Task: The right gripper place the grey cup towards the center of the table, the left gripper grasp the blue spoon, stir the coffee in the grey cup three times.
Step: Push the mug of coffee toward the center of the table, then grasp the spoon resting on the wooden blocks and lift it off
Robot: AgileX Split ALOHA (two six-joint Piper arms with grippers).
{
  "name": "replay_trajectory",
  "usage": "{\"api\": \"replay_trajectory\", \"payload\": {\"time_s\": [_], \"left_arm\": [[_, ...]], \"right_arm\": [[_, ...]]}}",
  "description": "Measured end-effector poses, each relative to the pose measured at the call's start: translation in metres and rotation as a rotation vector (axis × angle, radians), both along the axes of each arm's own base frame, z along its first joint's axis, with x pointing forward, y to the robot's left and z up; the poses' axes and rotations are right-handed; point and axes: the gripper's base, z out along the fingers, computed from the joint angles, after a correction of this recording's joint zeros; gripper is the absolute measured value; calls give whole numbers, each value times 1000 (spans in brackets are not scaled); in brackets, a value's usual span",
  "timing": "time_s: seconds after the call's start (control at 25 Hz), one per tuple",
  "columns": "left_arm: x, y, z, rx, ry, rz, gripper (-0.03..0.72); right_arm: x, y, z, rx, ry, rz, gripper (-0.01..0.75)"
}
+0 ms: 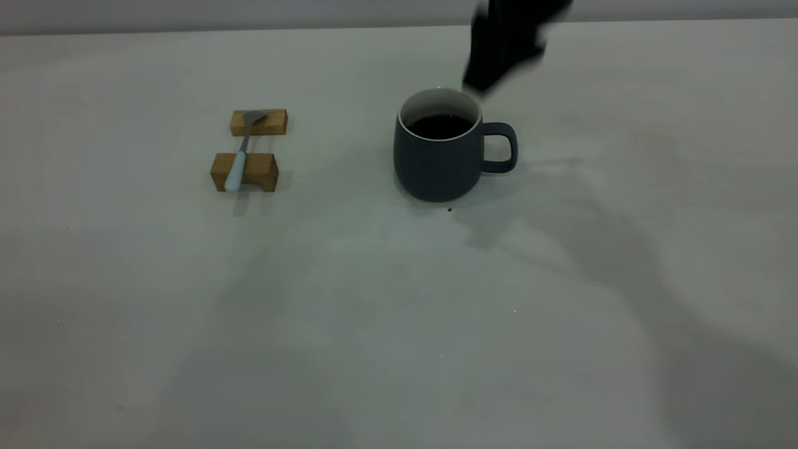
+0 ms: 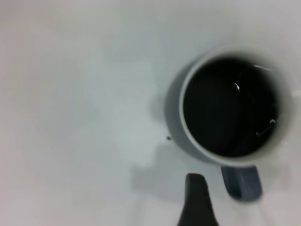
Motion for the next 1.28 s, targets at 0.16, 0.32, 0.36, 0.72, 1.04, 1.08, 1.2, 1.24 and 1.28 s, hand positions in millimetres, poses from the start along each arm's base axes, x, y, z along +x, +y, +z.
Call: {"api": "replay_trajectory", "payload": {"time_s": [0.16,0.32,0.36,0.72,1.04,1.08,1.2,1.24,1.28], "left_arm": [[0,0,0,0,0,0,363],[0,0,0,0,0,0,363],[0,0,0,0,0,0,363],[0,0,0,0,0,0,363],[0,0,0,0,0,0,363],[0,0,0,0,0,0,363],[0,0,0,0,0,0,363],[0,0,0,0,0,0,363],[0,0,0,0,0,0,363]], "right_arm": [[-29,-20,82,46,47,-91,593],[-71,-48,152,61,85,-226,593],[-83,-54,167,53,88,-255,593],[-163,-98,234,84,6,-542,593],[-255,-137,211,115,-14,-696,593],[-270,-142,204,127,-17,-719,593],[-308,-160,182,181,-27,-815,593],[-321,-165,174,202,-40,-842,593],[-333,-170,167,223,-56,-874,593]]}}
